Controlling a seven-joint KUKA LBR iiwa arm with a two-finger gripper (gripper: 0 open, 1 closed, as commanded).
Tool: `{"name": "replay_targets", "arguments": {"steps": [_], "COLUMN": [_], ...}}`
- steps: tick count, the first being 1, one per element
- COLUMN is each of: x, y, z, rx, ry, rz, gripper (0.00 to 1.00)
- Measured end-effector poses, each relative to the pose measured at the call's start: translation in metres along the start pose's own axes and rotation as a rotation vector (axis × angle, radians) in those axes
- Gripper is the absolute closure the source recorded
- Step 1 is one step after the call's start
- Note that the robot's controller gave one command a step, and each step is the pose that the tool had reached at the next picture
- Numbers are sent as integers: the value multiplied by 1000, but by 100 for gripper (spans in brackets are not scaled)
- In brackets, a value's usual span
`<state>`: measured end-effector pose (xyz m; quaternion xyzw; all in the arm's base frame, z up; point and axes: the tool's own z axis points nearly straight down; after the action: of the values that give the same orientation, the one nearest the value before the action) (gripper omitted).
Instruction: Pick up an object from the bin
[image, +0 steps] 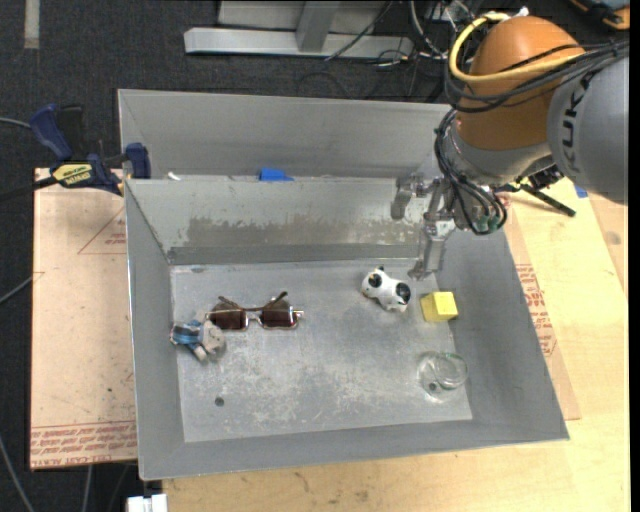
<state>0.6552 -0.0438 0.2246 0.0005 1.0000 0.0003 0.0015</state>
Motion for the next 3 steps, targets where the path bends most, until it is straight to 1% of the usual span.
{"name": "replay_targets", "arguments": {"steps": [1,2,3], "x": [3,6,13], "y": [-15,-18,-20], "z": [84,127,90], "rx": [0,-1,0], "ry": [-3,5,0], "rz": [59,80,261], "gripper": [0,0,0]}}
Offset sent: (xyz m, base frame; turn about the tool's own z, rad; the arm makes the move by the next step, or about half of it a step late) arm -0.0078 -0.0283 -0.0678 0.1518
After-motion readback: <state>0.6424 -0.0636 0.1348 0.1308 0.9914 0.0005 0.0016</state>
